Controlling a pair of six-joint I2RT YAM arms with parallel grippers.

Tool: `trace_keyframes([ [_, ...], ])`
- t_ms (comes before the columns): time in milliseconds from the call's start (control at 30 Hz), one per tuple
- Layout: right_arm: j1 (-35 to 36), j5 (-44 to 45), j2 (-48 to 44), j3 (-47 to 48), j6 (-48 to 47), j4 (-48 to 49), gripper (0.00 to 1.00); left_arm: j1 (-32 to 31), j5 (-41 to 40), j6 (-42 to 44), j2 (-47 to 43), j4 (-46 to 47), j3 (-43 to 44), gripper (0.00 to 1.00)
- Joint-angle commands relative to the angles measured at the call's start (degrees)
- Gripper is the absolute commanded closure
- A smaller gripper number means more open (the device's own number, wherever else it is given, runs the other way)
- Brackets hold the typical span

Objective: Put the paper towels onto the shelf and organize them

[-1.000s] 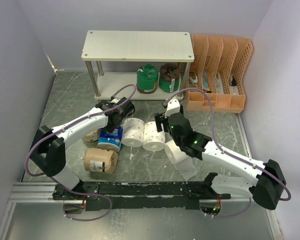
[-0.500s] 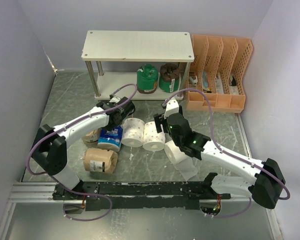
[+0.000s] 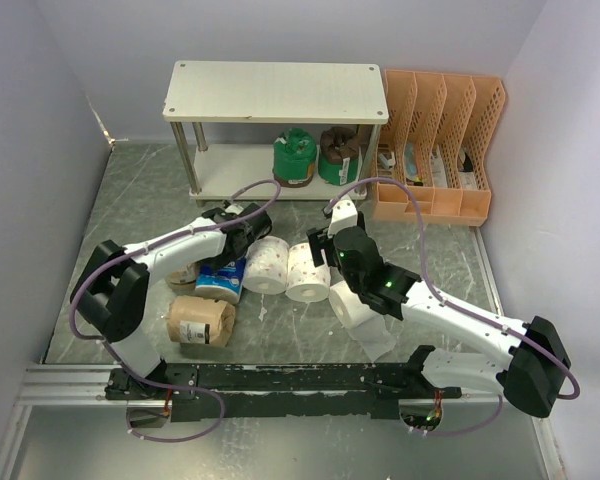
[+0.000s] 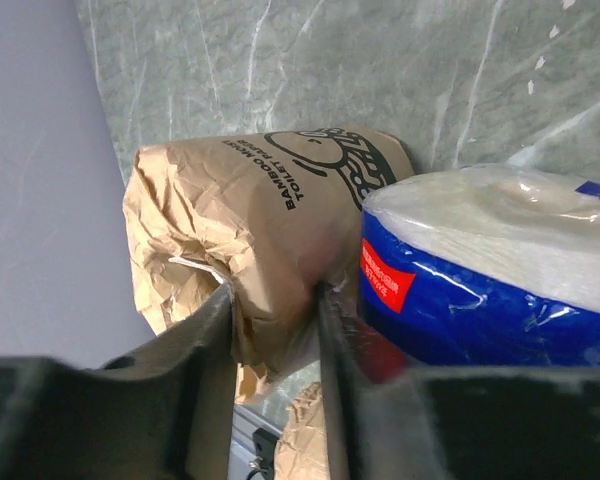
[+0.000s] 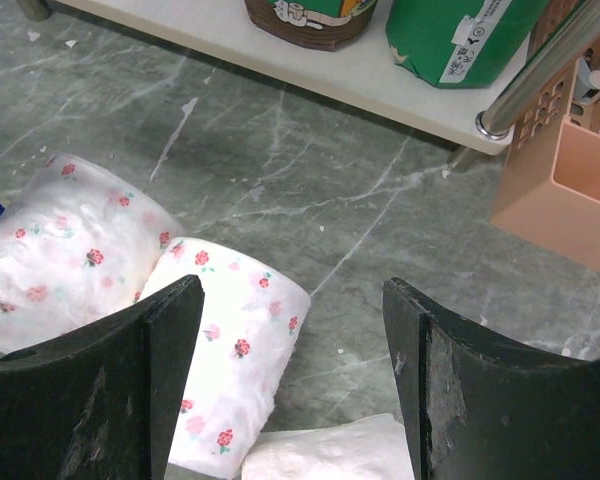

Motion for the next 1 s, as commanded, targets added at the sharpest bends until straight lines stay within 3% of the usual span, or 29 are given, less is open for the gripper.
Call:
trace_keyframes([
  [0, 0.05, -0.08, 0.01, -0.49, 0.23, 0.49, 0.28, 0.27, 4.77, 2.03, 1.26, 3.47, -1.17, 0.71],
  [33, 0.06, -0.07, 0.03, -0.50, 0.18, 0.49, 0.28, 0.33, 5.66, 2.36, 1.19, 3.75, -1.15, 0.86],
  [100, 0.05, -0.02, 0.02, -0.53, 0.14, 0.49, 0.28, 0.28, 7.21, 4.00, 0.64, 3.92, -0.91, 0.93],
  [267, 0.05, 0.10, -0.02, -0.62, 0.20, 0.49, 0.28, 0.12, 9.06, 5.64, -1.58, 2.73, 1.03, 0.93],
  [500, 0.11, 0.35, -0.06, -0.80, 0.31, 0.49, 0.28, -2.67, 12.78, 14.46, -9.69, 4.02, 3.77, 0.93],
  [767, 0.09, 1.55, -0.64, -0.14, 0.05, -0.19, 0.28, -3.25, 19.19, 35.77, -22.53, 15.01, 2.96, 0.93],
  [967, 0.08, 2.51, -1.60, 0.08, 0.31, -0.87, 0.28, -3.03, 24.69, 50.30, -20.87, 19.44, 4.21, 0.93],
])
